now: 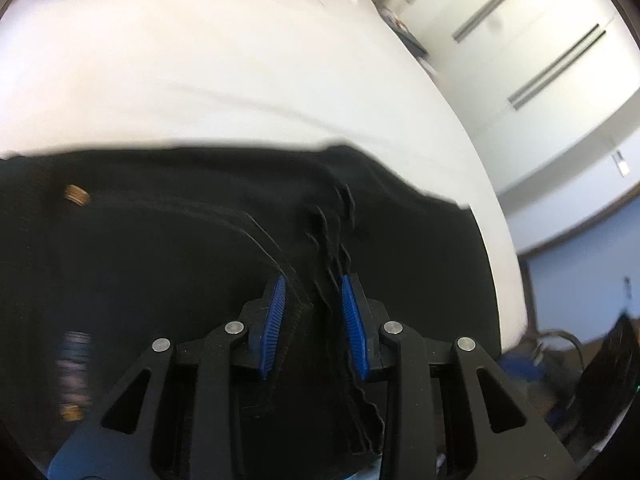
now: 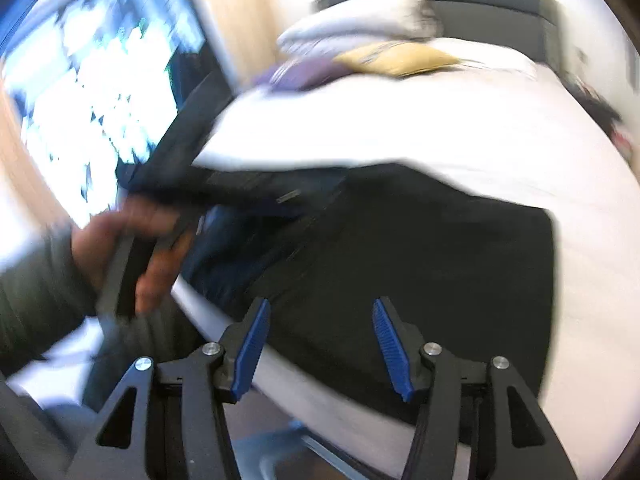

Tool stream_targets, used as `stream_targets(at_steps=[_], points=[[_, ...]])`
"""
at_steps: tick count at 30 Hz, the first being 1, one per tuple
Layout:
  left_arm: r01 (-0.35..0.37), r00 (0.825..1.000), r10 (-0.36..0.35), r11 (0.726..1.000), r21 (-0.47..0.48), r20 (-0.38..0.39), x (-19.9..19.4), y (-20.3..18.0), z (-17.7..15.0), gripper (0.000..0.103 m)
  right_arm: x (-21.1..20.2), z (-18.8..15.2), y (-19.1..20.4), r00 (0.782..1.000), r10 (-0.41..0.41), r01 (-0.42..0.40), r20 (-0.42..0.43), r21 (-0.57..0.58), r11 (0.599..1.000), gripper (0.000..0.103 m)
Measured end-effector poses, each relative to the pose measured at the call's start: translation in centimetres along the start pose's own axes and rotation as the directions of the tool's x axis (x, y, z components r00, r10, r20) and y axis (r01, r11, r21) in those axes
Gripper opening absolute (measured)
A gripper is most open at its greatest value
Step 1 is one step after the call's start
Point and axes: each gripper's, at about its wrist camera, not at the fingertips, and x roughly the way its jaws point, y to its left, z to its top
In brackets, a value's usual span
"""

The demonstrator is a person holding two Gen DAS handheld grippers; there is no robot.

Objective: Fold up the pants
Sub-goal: 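Fold the jeans over with the left tool toward the waistband and lower them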

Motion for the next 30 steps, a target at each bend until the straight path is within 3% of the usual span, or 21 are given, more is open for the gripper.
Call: stream_targets(at_steps=[4, 7, 9, 11, 12, 14, 15, 16, 19, 21, 23, 25, 27, 28, 30], points=[[0.107, 0.993, -0.11, 0.992, 0.07, 0.051, -1.5, -4.7, 0.3, 0.028, -1.8, 3.0, -9.3, 0.991, 0.056, -0.088, 0.123, 0.277, 0.957, 0.057], [0.189, 0.982, -0.188, 0.974, 0.122, -0.022, 1.4, -7.8, -1.3, 0.028, 0.4, 4.9, -14.5, 0.978, 0.137, -0.192, 0.159, 0.415, 0.889, 0.057], [0.185, 0.981, -0.178, 0.978, 0.094, -0.075, 4.6, -7.8, -2.3, 0.028, 3.0, 5.1, -17.0, 0.964, 0.206, -0.264, 0.168, 0.493, 0.829, 0.057], [0.17, 0.979, -0.165, 0.985, 0.036, -0.122, 7.3, -6.6, -3.2, 0.028, 5.2, 4.1, -18.3, 0.978, 0.167, -0.208, 0.124, 0.547, 0.811, 0.057], [0.199, 0.976, -0.195, 0.98, 0.024, -0.097, 7.4, -6.0, -3.7, 0.028, 6.6, 3.8, -19.5, 0.989, 0.124, -0.145, 0.077, 0.571, 0.808, 0.052], [0.203, 0.976, -0.2, 0.979, 0.034, -0.08, 6.5, -5.3, -4.2, 0.028, 7.3, 2.4, -21.2, 0.988, 0.131, -0.152, 0.079, 0.596, 0.788, 0.031], [0.206, 0.976, -0.203, 0.978, 0.037, -0.079, 6.1, -5.1, -4.4, 0.028, 6.7, 1.9, -22.3, 0.987, 0.134, -0.162, 0.092, 0.612, 0.774, 0.03], [0.21, 0.975, -0.208, 0.977, 0.028, -0.073, 5.7, -4.9, -4.6, 0.028, 5.9, 1.3, -22.5, 0.986, 0.129, -0.169, 0.108, 0.623, 0.764, 0.031], [0.221, 0.975, -0.22, 0.975, 0.014, -0.025, 3.9, -4.5, -4.7, 0.028, 2.8, -0.4, -20.1, 0.972, 0.163, -0.233, 0.167, 0.62, 0.749, 0.05], [0.224, 0.974, -0.224, 0.974, 0.025, 0.012, 2.7, -4.2, -5.3, 0.028, 1.2, -0.7, -17.4, 0.926, 0.272, -0.375, 0.261, 0.561, 0.738, 0.066], [0.218, 0.976, -0.218, 0.976, 0.0, -0.001, 2.6, -2.8, -6.1, 0.03, 1.2, -1.9, -14.7, 0.908, 0.334, -0.419, 0.252, 0.527, 0.74, 0.075], [0.242, 0.97, -0.242, 0.97, -0.02, 0.003, 2.9, -0.6, -6.8, 0.03, 2.4, -4.6, -13.2, 0.928, 0.337, -0.369, 0.162, 0.543, 0.754, 0.076], [0.248, 0.969, -0.248, 0.968, -0.025, 0.011, 2.5, -0.4, -6.9, 0.03, 3.1, -7.4, -13.5, 0.95, 0.281, -0.306, 0.134, 0.568, 0.764, 0.047], [0.239, 0.971, -0.239, 0.971, -0.021, 0.01, 1.7, -0.3, -7.0, 0.03, 2.3, -8.1, -13.8, 0.955, 0.256, -0.293, 0.147, 0.585, 0.756, 0.042], [0.222, 0.975, -0.222, 0.975, 0.001, 0.028, 0.7, -0.5, -7.1, 0.03, 1.1, -8.0, -14.2, 0.94, 0.295, -0.333, 0.17, 0.641, 0.691, 0.05]])
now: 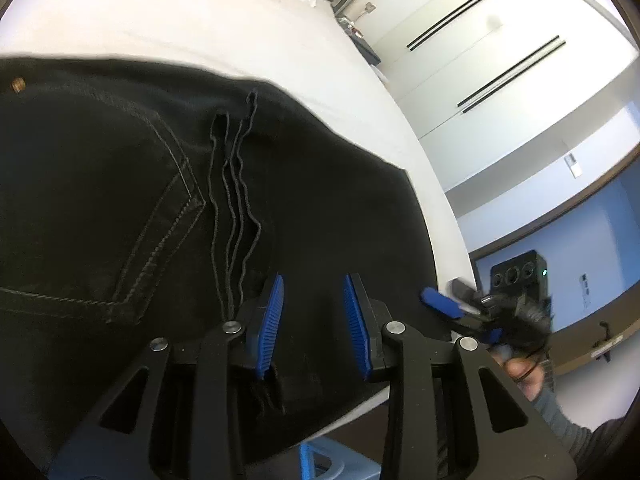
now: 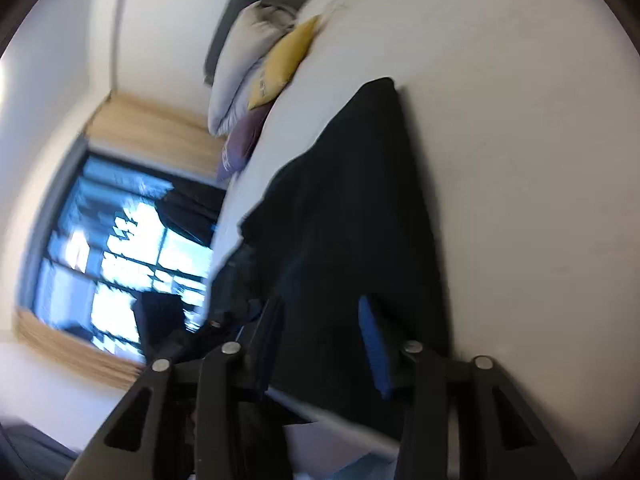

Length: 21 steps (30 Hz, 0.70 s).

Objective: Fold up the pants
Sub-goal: 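Fold the jeans over with the left tool toward the waistband and lower them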

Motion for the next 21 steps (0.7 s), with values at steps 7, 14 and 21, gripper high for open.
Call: stream_targets(at_steps=[7, 14, 21], points=[[0.002, 0.991, 0.015, 0.991, -0.13, 0.13, -4.1, 0.8, 0.1, 0.03, 1.4, 0.4, 1.5, 0.998, -0.053, 0.054, 0.04, -0.024, 0.998, 0.087], [0.025, 0.881, 0.146, 0.935, -0.353, 0.449, -17.9, 8.1, -2.5, 0.077, 0.2, 0.1, 3.9, 0.995, 0.057, -0.053, 0.082, -0.047, 0.997, 0.08], [0.158, 0.817, 0.195, 0.83, -0.536, 0.542, -23.1, 15.6, -5.3, 0.077, 2.5, 0.2, 6.0, 0.991, 0.127, -0.123, 0.046, -0.08, 0.989, 0.08]])
